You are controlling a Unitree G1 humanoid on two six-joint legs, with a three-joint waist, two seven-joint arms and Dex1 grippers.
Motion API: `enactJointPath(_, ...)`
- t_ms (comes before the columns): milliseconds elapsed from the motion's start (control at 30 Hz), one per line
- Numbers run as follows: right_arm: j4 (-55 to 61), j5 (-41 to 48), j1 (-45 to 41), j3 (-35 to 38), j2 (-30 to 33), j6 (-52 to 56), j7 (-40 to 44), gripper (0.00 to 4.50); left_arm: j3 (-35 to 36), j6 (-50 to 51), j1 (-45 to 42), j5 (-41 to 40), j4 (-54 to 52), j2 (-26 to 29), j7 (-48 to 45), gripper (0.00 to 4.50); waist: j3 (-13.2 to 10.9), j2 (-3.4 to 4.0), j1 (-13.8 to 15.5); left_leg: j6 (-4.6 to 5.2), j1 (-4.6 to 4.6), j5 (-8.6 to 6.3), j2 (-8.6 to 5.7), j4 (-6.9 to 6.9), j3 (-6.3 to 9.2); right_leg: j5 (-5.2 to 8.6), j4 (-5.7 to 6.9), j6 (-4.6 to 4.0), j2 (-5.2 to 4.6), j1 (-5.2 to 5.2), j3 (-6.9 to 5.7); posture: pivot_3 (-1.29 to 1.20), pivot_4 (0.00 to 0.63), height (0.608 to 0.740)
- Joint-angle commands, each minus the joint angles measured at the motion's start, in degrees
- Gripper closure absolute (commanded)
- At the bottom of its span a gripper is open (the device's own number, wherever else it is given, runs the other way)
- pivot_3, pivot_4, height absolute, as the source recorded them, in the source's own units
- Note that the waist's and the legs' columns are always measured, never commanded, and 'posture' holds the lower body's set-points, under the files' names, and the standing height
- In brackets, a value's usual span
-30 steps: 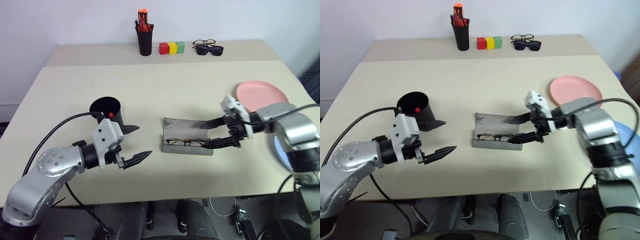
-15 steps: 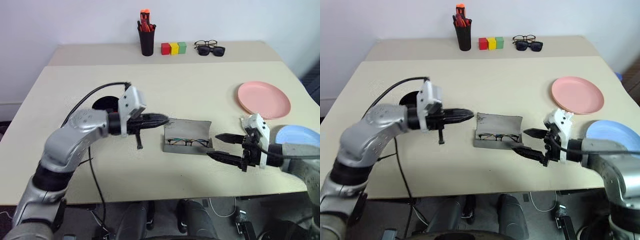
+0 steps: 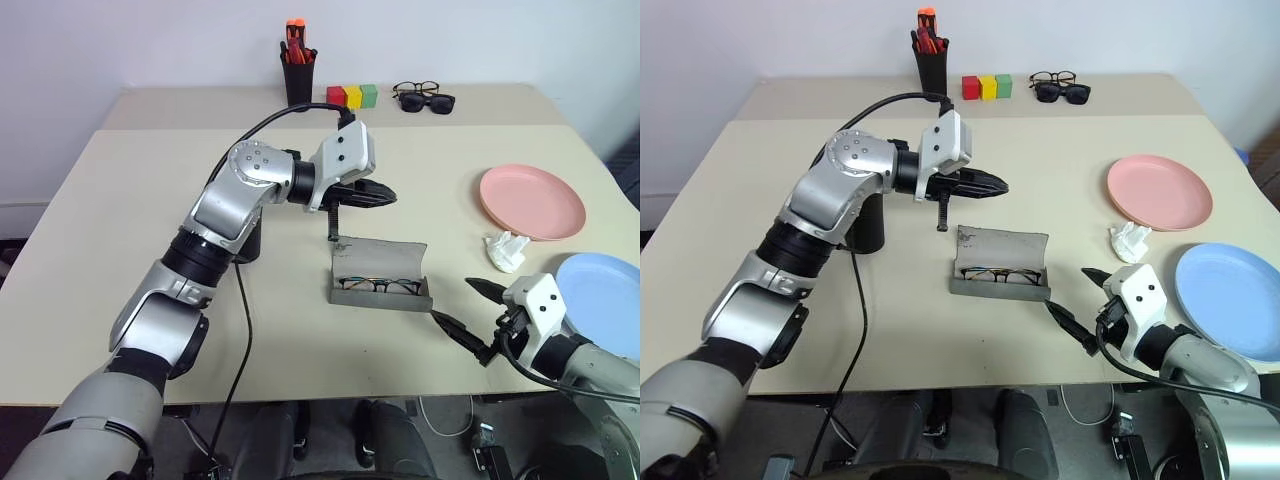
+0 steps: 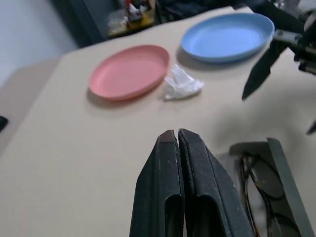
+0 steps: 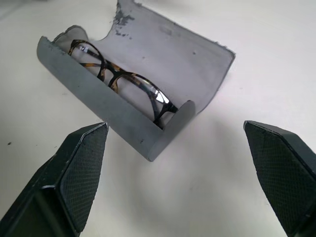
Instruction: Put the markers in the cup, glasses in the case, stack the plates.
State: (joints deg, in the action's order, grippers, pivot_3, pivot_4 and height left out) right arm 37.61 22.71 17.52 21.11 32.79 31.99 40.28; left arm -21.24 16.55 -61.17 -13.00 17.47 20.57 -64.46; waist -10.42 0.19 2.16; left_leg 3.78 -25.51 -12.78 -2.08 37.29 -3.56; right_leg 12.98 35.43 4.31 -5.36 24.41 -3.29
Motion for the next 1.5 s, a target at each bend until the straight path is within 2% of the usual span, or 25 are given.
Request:
enactJointPath(33,2.17,0.10,0.27,1.18,-0.07,-1.57,-1.89,0.00,0.78,-2.45,-1.79,0.72,-1.14,-0.33,-2.74,4.46,0.00,0.00,0.01,0.00,-0.01,0.00,0.00,0.01,0.00,0.00,0.00,0.00,0.00,0.00,0.00,0.00,0.150,0.740)
enactJointPath(533,-0.41,2.88,-8.90,-0.97,4.33,3.18,-3.26,0.00,1.12,-0.71,4.65,0.59,-11.19,1.78,-6.17,4.46,0.00,-0.01,0.12,0.06,-0.03,-0.01,0.00,0.06,0.01,0.00,0.01,0.00,-0.01,-0.02,0.00,0.00,0.150,0.740)
enactJointPath(1000,-0.80,2.95,-7.12,-1.15,4.67,1.85,-3.39,0.00,1.02,-2.50,8.52,-2.81,-16.07,1.46,-12.28,4.46,0.00,-0.01,0.05,0.12,-0.02,-0.04,0.00,0.23,0.01,0.00,0.08,0.00,0.00,-0.10,0.00,0.00,0.150,0.740)
enactJointPath(1167,-0.13,3.62,-7.72,-0.39,4.96,2.83,-3.97,0.00,0.76,-5.29,9.96,-2.92,-16.74,1.07,-13.65,4.46,0.00,-0.01,0.08,0.13,-0.02,-0.05,0.00,0.32,0.02,0.00,0.15,0.00,0.00,-0.11,0.00,0.00,0.150,0.740)
enactJointPath(1500,1.54,3.82,-6.42,0.65,4.49,3.08,-6.42,0.00,-2.53,-22.00,10.92,0.11,-10.98,-1.54,-19.40,4.46,0.01,0.01,0.10,0.25,-0.02,-0.13,0.00,0.53,0.02,-0.01,0.15,0.00,-0.01,-0.22,0.00,0.00,0.150,0.740)
